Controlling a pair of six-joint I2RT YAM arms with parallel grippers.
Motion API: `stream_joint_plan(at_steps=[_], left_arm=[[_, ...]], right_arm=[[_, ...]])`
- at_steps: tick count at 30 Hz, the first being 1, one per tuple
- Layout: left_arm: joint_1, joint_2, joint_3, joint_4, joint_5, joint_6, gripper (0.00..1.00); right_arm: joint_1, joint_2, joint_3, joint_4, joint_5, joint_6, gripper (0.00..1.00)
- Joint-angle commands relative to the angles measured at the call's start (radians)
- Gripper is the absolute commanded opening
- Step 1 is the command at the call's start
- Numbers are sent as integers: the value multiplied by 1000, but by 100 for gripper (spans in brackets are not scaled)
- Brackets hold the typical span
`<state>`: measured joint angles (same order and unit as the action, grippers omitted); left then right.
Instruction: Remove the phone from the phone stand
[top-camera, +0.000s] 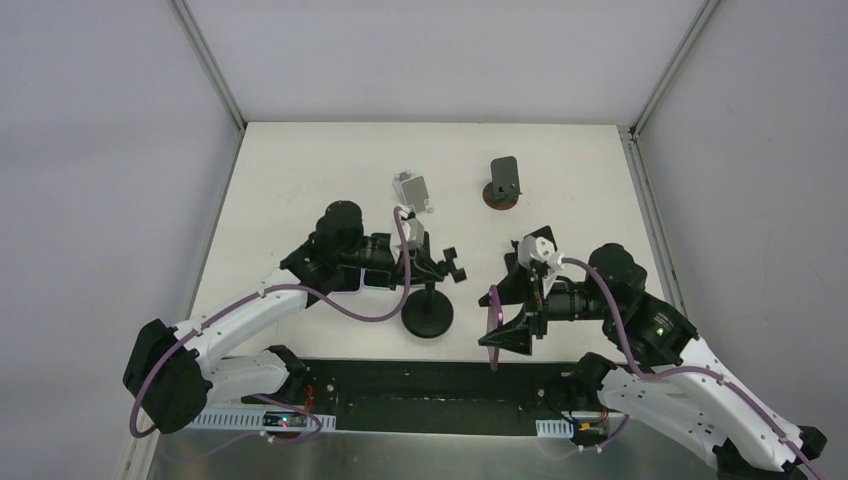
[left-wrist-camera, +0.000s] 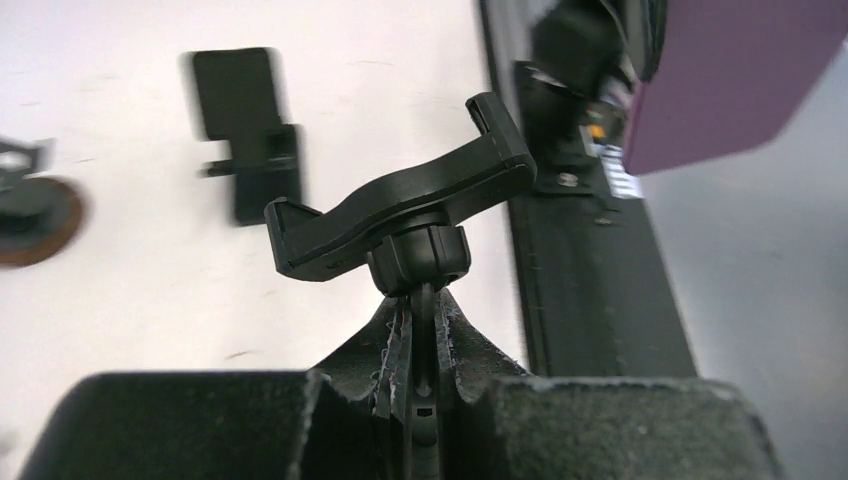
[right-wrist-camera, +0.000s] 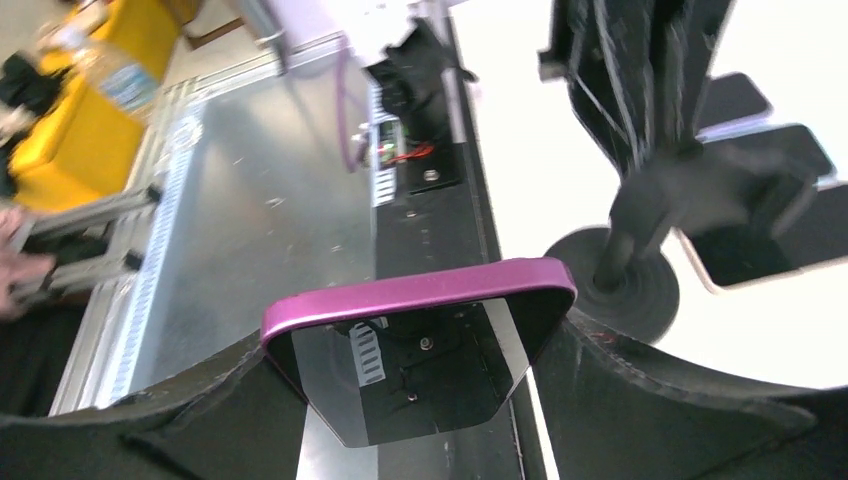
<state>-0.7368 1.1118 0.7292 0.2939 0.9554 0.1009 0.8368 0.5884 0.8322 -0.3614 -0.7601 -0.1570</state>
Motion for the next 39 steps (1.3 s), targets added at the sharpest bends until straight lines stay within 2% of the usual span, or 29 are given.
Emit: stream_joint_plan(at_steps=[1, 5, 9, 13, 18, 22, 31, 34, 36, 39], left_arm=[[127, -58, 123, 41, -64, 17, 0], [244, -39, 206, 13, -157, 13, 0], [364, 32, 286, 6, -232, -2, 0], [448, 116, 347, 5, -312, 24, 0], [501, 224, 409, 7, -416, 115, 0], [529, 314, 475, 16, -462, 124, 0], [547, 488, 499, 120, -544, 117, 0], [550, 517, 463, 180, -563, 107, 7], [550, 523, 432, 212, -591, 95, 20], [551, 514, 387, 236, -606, 94, 32]], right_arm=[[3, 20, 30, 65, 304, 120, 0], [4, 76, 38, 39, 583, 244, 0], [4, 173, 92, -67, 686, 328, 0], [5, 230, 94, -112, 700, 419, 0], [12, 263, 58, -124, 752, 502, 0], [15, 321, 82, -189, 831, 526, 0], [55, 417, 123, -230, 836, 527, 0], [66, 436, 123, -225, 849, 527, 0], [72, 447, 124, -223, 852, 525, 0], [80, 462, 125, -222, 866, 519, 0]])
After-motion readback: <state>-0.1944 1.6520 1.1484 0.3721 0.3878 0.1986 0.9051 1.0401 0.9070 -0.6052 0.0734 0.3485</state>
